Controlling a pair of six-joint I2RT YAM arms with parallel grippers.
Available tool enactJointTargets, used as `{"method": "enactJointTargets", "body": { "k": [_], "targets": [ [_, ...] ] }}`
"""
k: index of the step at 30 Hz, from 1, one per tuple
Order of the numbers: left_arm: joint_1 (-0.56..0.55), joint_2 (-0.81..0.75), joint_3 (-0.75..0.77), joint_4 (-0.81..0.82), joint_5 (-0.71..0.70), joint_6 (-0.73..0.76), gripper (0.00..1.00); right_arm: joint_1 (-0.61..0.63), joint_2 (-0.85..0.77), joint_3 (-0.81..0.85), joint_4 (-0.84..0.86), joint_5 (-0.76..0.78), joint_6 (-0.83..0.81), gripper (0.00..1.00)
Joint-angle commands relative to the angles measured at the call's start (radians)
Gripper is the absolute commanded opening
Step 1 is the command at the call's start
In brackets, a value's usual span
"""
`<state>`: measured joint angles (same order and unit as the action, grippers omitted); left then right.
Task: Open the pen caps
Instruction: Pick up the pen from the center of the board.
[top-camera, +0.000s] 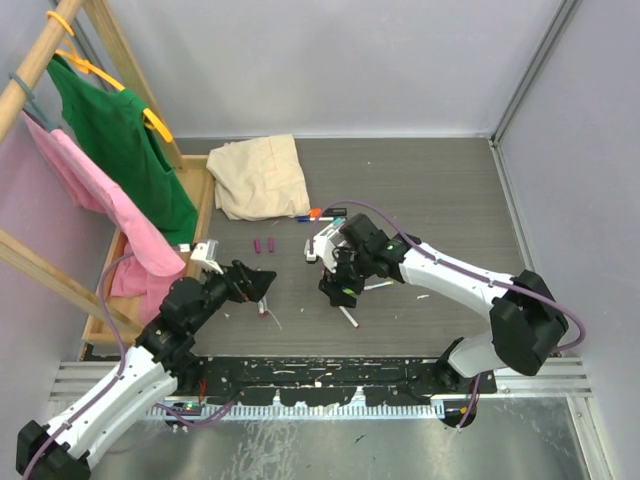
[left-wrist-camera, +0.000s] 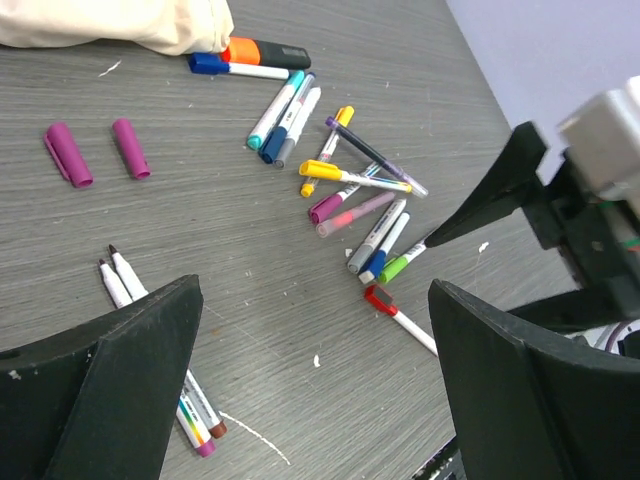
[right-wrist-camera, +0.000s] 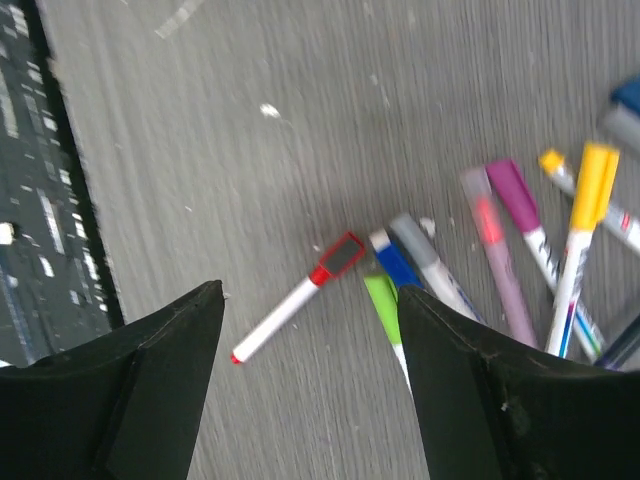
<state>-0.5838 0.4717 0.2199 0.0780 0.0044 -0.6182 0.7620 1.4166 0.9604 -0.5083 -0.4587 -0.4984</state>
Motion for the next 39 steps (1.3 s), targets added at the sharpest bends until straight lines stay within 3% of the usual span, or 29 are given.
{"method": "enactJointTargets", "body": {
  "k": [1, 9, 19, 30, 39],
  "targets": [
    [0.004, -0.062, -0.015, 0.069, -0.012, -0.019, 0.96, -0.019, -0.007, -0.015, 0.030, 0.127, 0.016, 0.73],
    [0.004, -0.148, -0.041, 0.010, -0.052, -0.034, 0.95, 0.067, 0.110, -0.004, -0.002, 0.245, 0.026, 0.64],
    [0.004, -0.151, -0.034, -0.001, -0.064, -0.034, 0.94, 0.108, 0.189, 0.023, -0.062, 0.245, 0.015, 0.53],
    [0.005, -0.170, -0.040, -0.019, -0.073, -0.034, 0.94, 0.136, 0.240, 0.027, -0.072, 0.299, 0.016, 0.50],
    [0.004, -0.196, -0.041, -0.051, -0.086, -0.028, 0.94, 0.147, 0.243, 0.035, -0.083, 0.325, 0.003, 0.30]
  ]
}}
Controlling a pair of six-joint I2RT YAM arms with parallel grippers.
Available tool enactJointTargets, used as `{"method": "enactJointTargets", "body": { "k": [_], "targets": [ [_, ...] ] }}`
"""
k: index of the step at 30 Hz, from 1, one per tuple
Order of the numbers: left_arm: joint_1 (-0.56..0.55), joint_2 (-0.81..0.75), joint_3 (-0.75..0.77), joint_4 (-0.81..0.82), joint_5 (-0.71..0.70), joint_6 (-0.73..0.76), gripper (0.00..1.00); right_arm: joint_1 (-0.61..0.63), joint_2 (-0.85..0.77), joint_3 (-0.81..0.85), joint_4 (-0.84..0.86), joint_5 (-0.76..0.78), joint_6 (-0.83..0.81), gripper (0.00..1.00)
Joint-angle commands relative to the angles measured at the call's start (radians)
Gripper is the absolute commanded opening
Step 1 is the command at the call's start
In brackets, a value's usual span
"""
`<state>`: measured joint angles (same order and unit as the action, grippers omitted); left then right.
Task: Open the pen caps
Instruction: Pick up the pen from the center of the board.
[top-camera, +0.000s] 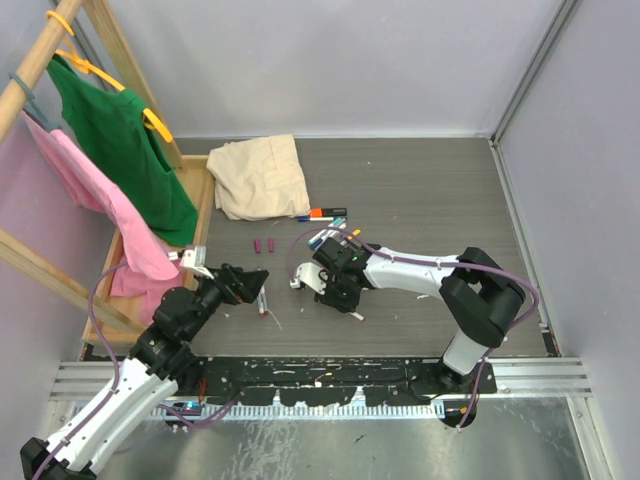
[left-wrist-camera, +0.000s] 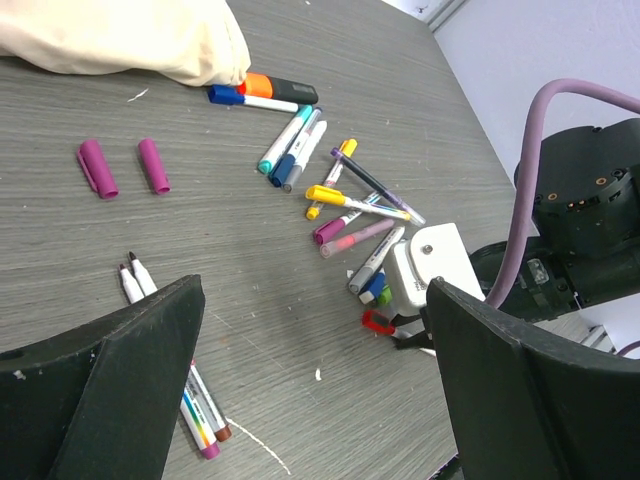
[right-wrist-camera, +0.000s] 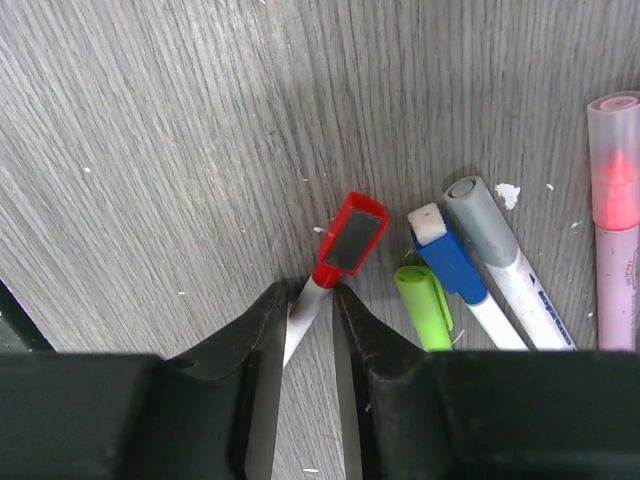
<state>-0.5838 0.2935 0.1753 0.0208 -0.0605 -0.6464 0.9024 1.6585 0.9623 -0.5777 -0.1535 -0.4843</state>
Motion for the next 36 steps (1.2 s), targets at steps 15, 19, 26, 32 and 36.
{"method": "enactJointTargets", "body": {
  "k": [15, 19, 26, 32, 36],
  "targets": [
    [0.004, -0.010, -0.013, 0.053, 0.027, -0.028, 0.94, -0.011, -0.062, 0.046, -0.021, -0.021, -0.038, 0.01],
    [0.004, 0.017, -0.033, 0.141, 0.087, -0.052, 0.95, -0.066, -0.132, 0.051, -0.024, -0.129, -0.035, 0.01],
    [0.004, 0.137, -0.060, 0.446, 0.245, -0.101, 0.99, -0.233, -0.276, 0.064, -0.037, -0.448, -0.017, 0.01],
    [0.003, 0.321, -0.007, 0.698, 0.401, -0.142, 0.98, -0.346, -0.357, 0.070, -0.037, -0.734, 0.002, 0.01],
    [-0.014, 0.450, 0.050, 0.813, 0.464, -0.165, 0.98, -0.418, -0.395, 0.072, -0.037, -0.896, 0.012, 0.00]
  ]
}}
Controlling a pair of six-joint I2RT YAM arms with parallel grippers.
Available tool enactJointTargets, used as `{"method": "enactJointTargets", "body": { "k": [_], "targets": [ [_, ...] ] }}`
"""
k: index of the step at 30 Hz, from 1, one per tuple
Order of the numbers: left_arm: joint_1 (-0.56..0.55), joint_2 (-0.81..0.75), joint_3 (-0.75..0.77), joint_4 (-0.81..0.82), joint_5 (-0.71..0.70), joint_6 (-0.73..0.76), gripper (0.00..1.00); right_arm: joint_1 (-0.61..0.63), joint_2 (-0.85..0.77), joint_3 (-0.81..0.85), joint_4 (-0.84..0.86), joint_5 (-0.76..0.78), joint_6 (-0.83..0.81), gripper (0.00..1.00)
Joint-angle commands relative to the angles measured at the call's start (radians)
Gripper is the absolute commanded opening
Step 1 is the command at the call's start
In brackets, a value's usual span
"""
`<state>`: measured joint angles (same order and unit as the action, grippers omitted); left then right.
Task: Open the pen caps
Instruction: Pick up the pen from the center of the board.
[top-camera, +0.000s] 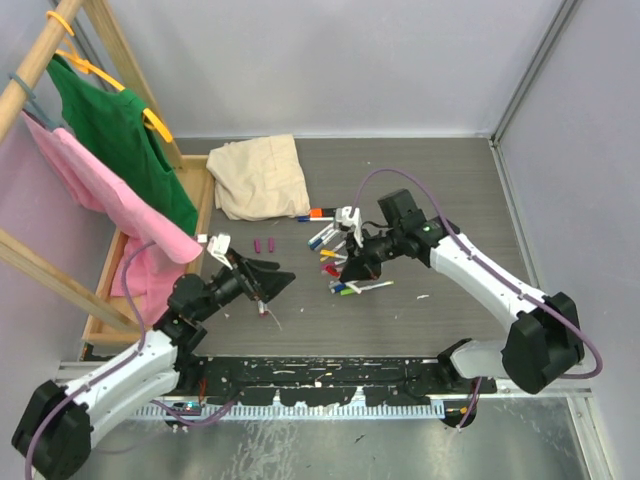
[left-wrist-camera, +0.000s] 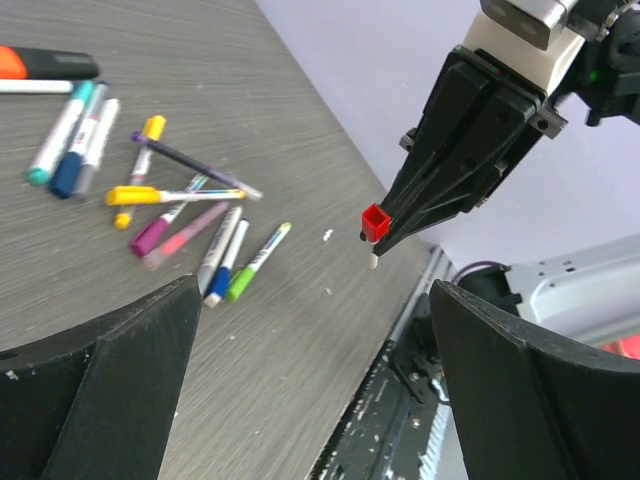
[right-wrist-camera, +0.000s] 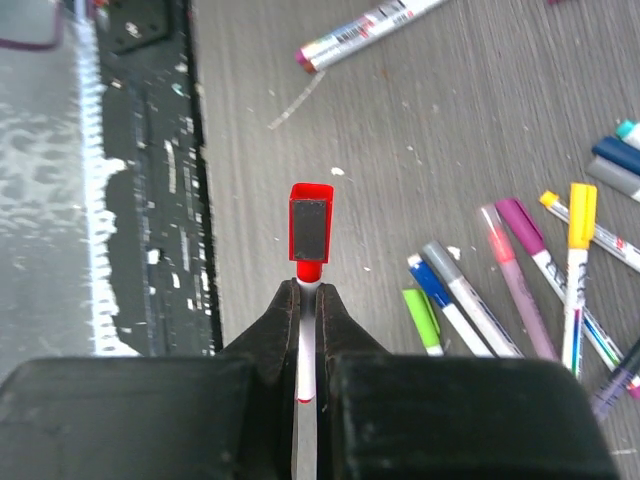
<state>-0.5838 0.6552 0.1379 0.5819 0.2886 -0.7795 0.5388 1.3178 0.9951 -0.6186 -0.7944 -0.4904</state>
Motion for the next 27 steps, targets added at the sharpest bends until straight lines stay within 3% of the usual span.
{"method": "enactJointTargets", "body": {
  "k": [1, 7, 15, 20, 27],
  "targets": [
    [-0.024, 0.118, 0.099, 0.276, 0.118, -0.034, 0.98, -0.069, -0.062, 0.039, 0.005, -0.290, 0.019, 0.01],
    [-0.107, 0.260, 0.160, 0.393, 0.058, -0.043, 0.99, -0.104, -0.069, 0.039, 0.006, -0.393, 0.025, 0.00],
    [-0.201, 0.361, 0.226, 0.409, -0.029, -0.023, 0.96, -0.109, -0.068, 0.042, 0.005, -0.428, 0.029, 0.00],
    [-0.232, 0.432, 0.248, 0.436, -0.033, -0.035, 0.88, -0.111, -0.066, 0.043, 0.006, -0.433, 0.029, 0.00],
    [-0.275, 0.529, 0.285, 0.512, -0.013, -0.057, 0.70, -0.114, -0.053, 0.046, 0.006, -0.433, 0.032, 0.01]
  ]
}}
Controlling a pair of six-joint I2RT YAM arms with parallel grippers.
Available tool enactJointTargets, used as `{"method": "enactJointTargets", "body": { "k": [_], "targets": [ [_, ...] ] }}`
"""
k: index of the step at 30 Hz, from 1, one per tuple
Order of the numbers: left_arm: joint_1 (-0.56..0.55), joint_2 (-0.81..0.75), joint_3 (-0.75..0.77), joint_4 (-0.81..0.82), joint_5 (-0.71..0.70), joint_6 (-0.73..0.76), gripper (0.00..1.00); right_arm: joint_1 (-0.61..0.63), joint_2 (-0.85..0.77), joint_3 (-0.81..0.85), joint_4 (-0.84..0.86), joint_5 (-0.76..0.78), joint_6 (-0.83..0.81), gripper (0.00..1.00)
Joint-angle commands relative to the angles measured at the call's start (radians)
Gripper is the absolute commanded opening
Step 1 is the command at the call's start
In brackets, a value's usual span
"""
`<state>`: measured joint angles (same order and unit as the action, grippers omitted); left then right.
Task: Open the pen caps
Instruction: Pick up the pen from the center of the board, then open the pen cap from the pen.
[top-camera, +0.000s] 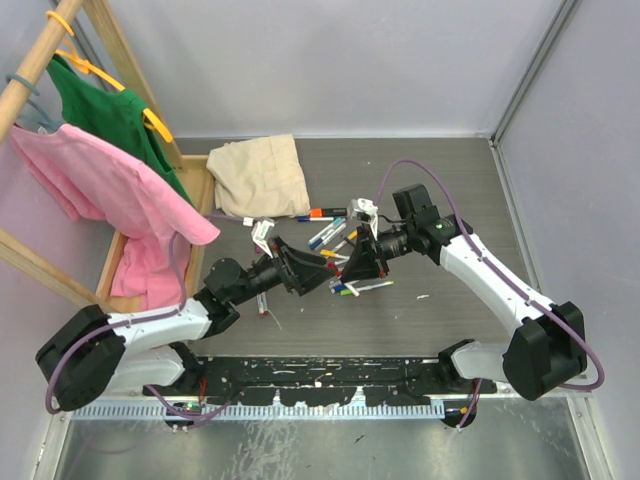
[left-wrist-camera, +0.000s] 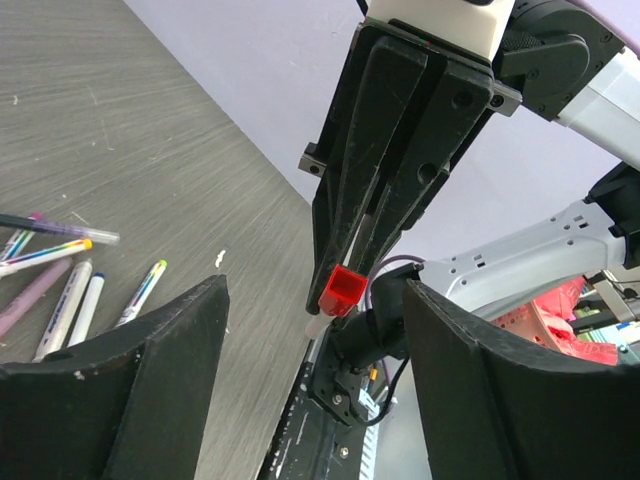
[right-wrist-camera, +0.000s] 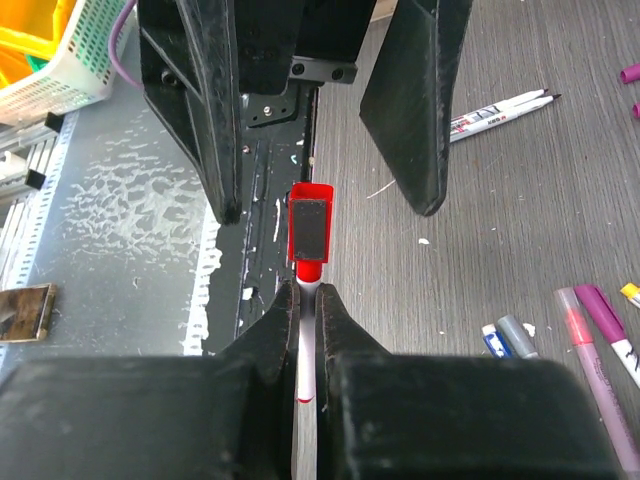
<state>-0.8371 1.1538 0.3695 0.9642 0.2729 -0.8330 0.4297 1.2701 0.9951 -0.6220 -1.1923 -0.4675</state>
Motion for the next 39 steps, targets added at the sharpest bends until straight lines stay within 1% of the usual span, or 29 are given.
{"method": "enactJointTargets", "body": {
  "k": [1, 6, 8, 9, 11, 14, 16, 17, 20, 21, 22, 24, 26, 28, 34, 37, 39],
  "targets": [
    [-0.024, 0.044, 0.058, 0.140, 0.007, -0.007, 0.66, -0.005, -0.005, 0.045, 0.010, -0.035, 0.010, 0.01],
    [-0.034, 0.097, 0.076, 0.183, 0.031, -0.027, 0.47, -0.009, -0.003, 0.044, 0.010, -0.032, 0.010, 0.00],
    [-0.038, 0.108, 0.081, 0.194, 0.036, -0.032, 0.36, -0.008, -0.001, 0.044, 0.010, -0.032, 0.011, 0.00],
    [-0.039, 0.109, 0.082, 0.197, 0.040, -0.035, 0.27, -0.009, -0.001, 0.045, 0.010, -0.032, 0.012, 0.01],
    [-0.039, 0.136, 0.084, 0.203, 0.044, -0.034, 0.15, -0.010, 0.001, 0.045, 0.010, -0.032, 0.012, 0.00],
    [-0.039, 0.141, 0.081, 0.206, 0.038, -0.033, 0.02, -0.010, 0.000, 0.045, 0.010, -0.033, 0.012, 0.01],
    [-0.039, 0.136, 0.076, 0.205, 0.025, -0.027, 0.00, -0.011, 0.000, 0.043, 0.010, -0.034, 0.012, 0.04],
    [-0.039, 0.133, 0.072, 0.205, 0.015, -0.024, 0.00, -0.010, -0.001, 0.042, 0.010, -0.037, 0.013, 0.09],
    [-0.040, 0.123, 0.064, 0.205, -0.014, -0.013, 0.00, -0.010, 0.000, 0.037, 0.015, -0.050, 0.017, 0.33],
    [-0.040, 0.124, 0.062, 0.206, -0.025, -0.012, 0.00, -0.010, -0.001, 0.030, 0.031, -0.055, 0.033, 0.38],
    [-0.039, 0.124, 0.062, 0.205, -0.036, -0.010, 0.00, -0.010, -0.001, 0.020, 0.053, -0.057, 0.054, 0.42],
    [-0.039, 0.123, 0.063, 0.205, -0.055, -0.002, 0.00, -0.010, -0.001, 0.003, 0.085, -0.060, 0.080, 0.46],
    [-0.040, 0.124, 0.067, 0.205, -0.067, 0.010, 0.00, -0.009, 0.003, -0.003, 0.094, -0.063, 0.087, 0.47],
    [-0.039, 0.090, 0.070, 0.204, -0.083, 0.023, 0.00, -0.008, 0.009, -0.004, 0.094, -0.060, 0.089, 0.47],
    [-0.039, 0.073, 0.086, 0.170, -0.108, 0.056, 0.00, -0.001, 0.020, -0.013, 0.102, -0.034, 0.089, 0.44],
    [-0.039, 0.067, 0.090, 0.158, -0.117, 0.066, 0.00, 0.000, 0.028, -0.011, 0.098, -0.030, 0.088, 0.32],
    [-0.038, 0.057, 0.092, 0.148, -0.135, 0.081, 0.00, 0.001, 0.028, -0.012, 0.097, -0.026, 0.087, 0.19]
  ]
}}
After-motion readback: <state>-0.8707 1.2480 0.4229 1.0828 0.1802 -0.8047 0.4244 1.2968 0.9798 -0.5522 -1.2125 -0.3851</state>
